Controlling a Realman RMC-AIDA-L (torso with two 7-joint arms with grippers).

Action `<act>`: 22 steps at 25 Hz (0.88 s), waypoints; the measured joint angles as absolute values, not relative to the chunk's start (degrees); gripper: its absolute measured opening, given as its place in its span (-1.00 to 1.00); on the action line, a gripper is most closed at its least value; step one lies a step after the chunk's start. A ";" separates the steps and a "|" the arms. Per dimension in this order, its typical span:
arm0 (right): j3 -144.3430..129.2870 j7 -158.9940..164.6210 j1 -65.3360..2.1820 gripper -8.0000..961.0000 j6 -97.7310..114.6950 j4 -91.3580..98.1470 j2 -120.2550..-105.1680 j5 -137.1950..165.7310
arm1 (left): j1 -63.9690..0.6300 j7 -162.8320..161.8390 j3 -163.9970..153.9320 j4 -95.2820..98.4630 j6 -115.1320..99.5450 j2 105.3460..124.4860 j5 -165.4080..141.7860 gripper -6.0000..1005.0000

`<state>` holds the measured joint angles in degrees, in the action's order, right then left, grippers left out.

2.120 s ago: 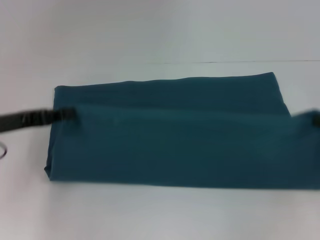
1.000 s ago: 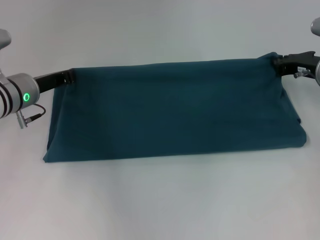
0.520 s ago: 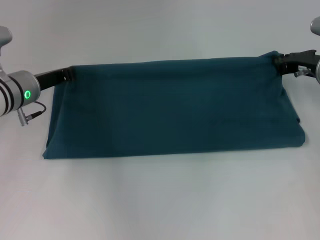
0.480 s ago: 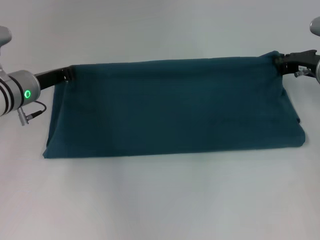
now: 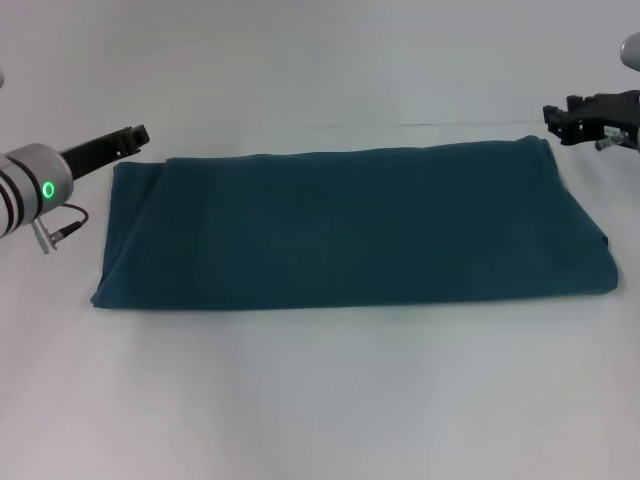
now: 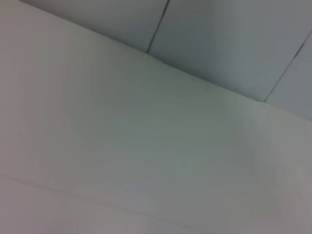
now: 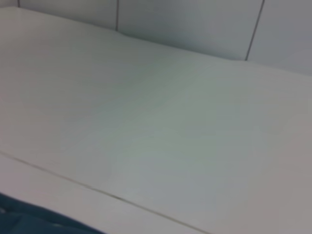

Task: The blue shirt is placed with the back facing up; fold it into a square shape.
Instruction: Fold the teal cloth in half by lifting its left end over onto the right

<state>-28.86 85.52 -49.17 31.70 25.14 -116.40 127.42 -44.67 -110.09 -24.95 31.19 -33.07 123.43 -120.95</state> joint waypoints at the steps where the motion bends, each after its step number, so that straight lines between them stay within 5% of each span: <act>1: -28.86 85.66 -49.03 -0.56 31.46 25.57 -116.54 127.42 | -44.62 -110.07 -24.94 31.20 -32.96 123.54 -120.92 -0.66; 2: -28.83 85.87 -48.99 -0.33 31.37 25.70 -116.57 127.41 | -44.58 -110.07 -24.90 31.23 -32.90 123.61 -120.90 -0.66; 13: -28.87 98.48 -46.99 0.60 43.81 28.26 -113.44 127.35 | -41.22 -110.28 -24.91 34.37 -41.42 123.19 -119.07 0.38; 15: -28.87 101.60 -46.07 0.60 47.78 29.69 -112.99 127.35 | -39.86 -110.25 -24.90 35.84 -45.48 123.10 -118.45 0.65; 22: -28.89 111.90 -41.26 0.60 60.67 35.05 -111.92 127.39 | -35.65 -110.82 -24.31 39.07 -57.04 122.36 -118.15 0.65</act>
